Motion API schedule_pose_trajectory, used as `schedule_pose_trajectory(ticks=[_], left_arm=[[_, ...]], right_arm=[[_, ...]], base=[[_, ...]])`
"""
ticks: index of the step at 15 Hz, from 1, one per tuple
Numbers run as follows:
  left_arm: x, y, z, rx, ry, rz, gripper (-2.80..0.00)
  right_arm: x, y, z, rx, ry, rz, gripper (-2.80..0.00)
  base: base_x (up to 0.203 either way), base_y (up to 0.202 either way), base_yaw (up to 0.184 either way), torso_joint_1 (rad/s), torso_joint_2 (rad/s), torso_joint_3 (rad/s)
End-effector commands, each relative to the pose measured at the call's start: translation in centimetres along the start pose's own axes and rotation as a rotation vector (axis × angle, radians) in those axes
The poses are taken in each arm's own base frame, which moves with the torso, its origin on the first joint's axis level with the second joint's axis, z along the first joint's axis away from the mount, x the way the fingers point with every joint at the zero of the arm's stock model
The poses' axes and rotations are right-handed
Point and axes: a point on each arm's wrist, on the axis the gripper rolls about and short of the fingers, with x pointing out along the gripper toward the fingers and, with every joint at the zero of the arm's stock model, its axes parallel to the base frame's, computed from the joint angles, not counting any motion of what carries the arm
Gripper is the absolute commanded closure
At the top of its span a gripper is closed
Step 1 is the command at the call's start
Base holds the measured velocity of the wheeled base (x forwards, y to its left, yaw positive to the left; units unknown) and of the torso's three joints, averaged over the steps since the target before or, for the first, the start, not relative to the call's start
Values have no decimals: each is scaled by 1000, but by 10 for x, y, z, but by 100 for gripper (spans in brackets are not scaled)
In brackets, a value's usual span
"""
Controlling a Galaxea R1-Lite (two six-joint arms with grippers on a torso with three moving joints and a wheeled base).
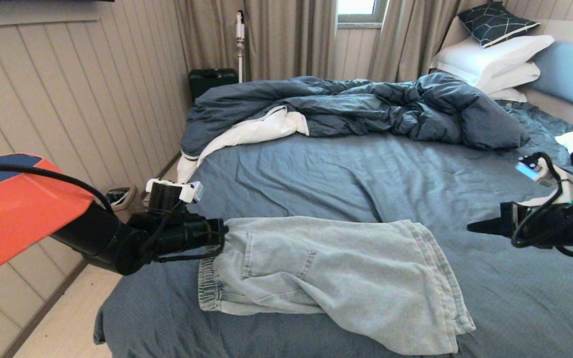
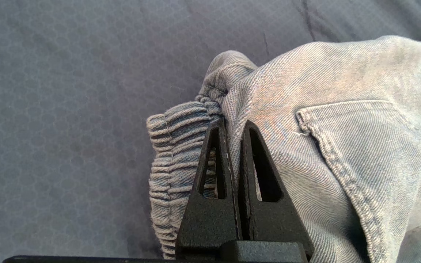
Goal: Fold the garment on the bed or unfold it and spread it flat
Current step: Unford the blue shorts
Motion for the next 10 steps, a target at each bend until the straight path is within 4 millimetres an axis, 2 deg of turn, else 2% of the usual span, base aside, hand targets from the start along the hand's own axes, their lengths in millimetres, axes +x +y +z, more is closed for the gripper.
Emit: schedule_pose_trajectory(ticks=[1,6,10], left_arm=[[1,0,0,-1,-4,-1,0],[1,1,-1,0,-2,3,0],[3,2,-5,-3,11,7,0]], right_arm=[[32,-16,8,26,53,-10,-280],[87,-16,17,-37,58,-88,-280],[125,-2,20,-79,76,-88,-280]], base=[[0,0,0,0,0,0],[0,0,0,0,0,0],[0,0,0,0,0,0]])
